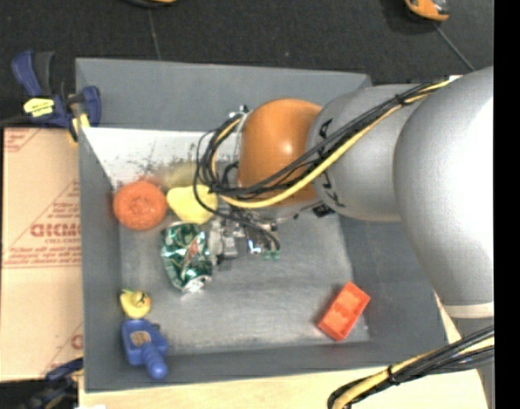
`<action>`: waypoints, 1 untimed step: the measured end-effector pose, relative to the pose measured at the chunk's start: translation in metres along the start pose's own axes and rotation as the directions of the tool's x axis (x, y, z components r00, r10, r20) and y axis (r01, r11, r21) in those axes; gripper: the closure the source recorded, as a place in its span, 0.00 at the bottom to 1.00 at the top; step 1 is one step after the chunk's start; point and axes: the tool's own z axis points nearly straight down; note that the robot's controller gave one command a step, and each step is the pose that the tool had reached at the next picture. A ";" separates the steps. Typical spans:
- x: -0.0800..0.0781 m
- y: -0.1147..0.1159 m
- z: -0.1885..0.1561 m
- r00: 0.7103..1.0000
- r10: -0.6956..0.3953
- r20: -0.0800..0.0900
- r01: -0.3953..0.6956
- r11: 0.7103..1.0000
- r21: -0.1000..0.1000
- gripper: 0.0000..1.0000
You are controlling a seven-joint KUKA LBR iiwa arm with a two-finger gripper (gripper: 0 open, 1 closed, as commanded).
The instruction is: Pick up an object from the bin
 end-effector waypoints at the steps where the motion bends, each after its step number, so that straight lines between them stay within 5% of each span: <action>1: -0.060 -0.003 -0.027 0.837 -0.547 0.008 0.547 0.837 0.010 1.00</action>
Offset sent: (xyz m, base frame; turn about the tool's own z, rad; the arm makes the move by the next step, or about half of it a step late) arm 0.0000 0.0000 0.0000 0.0000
